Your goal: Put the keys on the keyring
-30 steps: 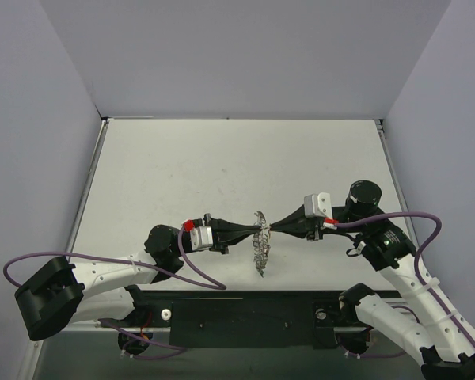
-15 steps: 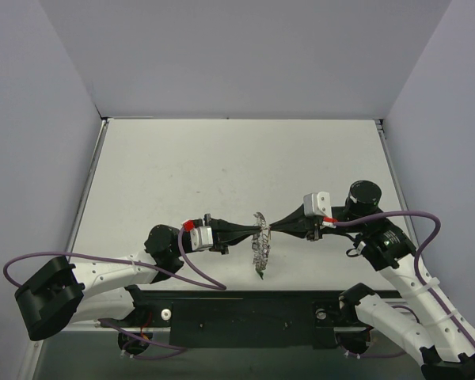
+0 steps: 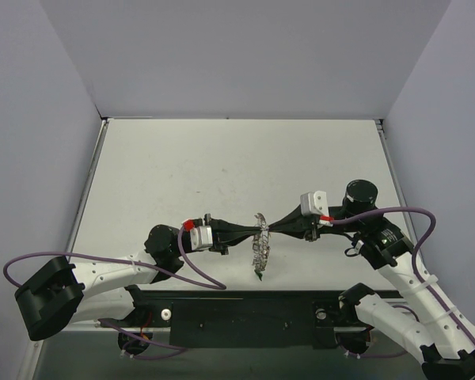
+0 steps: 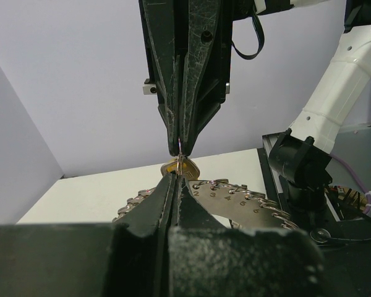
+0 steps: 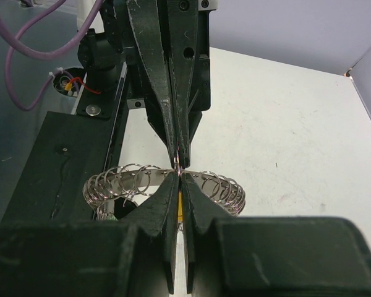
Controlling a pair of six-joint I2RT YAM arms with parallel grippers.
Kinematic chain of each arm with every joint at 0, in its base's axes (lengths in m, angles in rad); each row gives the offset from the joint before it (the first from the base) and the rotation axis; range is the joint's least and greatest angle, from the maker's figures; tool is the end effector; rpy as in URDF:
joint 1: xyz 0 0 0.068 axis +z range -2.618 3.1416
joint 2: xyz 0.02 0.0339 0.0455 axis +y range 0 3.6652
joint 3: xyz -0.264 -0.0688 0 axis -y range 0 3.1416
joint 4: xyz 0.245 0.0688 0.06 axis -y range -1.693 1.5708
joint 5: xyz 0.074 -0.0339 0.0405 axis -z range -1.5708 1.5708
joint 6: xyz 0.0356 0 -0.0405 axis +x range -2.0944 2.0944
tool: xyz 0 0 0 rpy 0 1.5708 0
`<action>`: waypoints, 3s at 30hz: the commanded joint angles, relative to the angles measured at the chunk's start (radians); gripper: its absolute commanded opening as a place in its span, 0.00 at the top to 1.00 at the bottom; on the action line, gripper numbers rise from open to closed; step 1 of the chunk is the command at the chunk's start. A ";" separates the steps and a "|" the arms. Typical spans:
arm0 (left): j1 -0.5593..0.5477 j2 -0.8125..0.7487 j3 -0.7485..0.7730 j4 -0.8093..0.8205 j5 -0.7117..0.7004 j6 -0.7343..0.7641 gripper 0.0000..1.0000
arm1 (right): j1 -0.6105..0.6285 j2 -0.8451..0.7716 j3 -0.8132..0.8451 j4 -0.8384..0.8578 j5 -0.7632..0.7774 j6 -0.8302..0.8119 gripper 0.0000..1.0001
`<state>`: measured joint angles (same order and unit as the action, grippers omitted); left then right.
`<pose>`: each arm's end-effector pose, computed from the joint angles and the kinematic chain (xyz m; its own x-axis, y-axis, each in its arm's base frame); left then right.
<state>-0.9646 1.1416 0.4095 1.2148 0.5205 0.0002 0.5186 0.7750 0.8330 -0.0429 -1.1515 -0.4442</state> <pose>0.1139 -0.1953 0.2831 0.2647 -0.3814 -0.8857 0.9639 0.1324 0.2310 0.1237 0.1080 0.3737 0.4394 0.0493 -0.8969 -0.8928 -0.0863 -0.4421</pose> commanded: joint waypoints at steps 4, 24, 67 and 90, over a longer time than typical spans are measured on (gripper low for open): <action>0.004 -0.014 0.028 0.098 0.003 -0.025 1.00 | 0.008 0.006 -0.002 0.005 -0.004 0.007 1.00; 0.003 -0.036 0.069 -0.064 -0.002 0.032 1.00 | 0.020 0.018 0.003 0.006 0.015 0.039 1.00; 0.015 -0.054 0.111 -0.161 -0.062 -0.042 1.00 | 0.035 0.026 0.034 -0.160 0.039 -0.065 1.00; 0.038 -0.049 0.094 -0.090 -0.086 -0.114 1.00 | 0.008 0.001 0.021 -0.204 0.067 -0.090 1.00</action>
<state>-0.9504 1.1221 0.4538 0.9672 0.4938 -0.0849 0.5369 0.7925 0.8345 -0.2062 -1.0664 -0.5323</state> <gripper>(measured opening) 0.019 0.004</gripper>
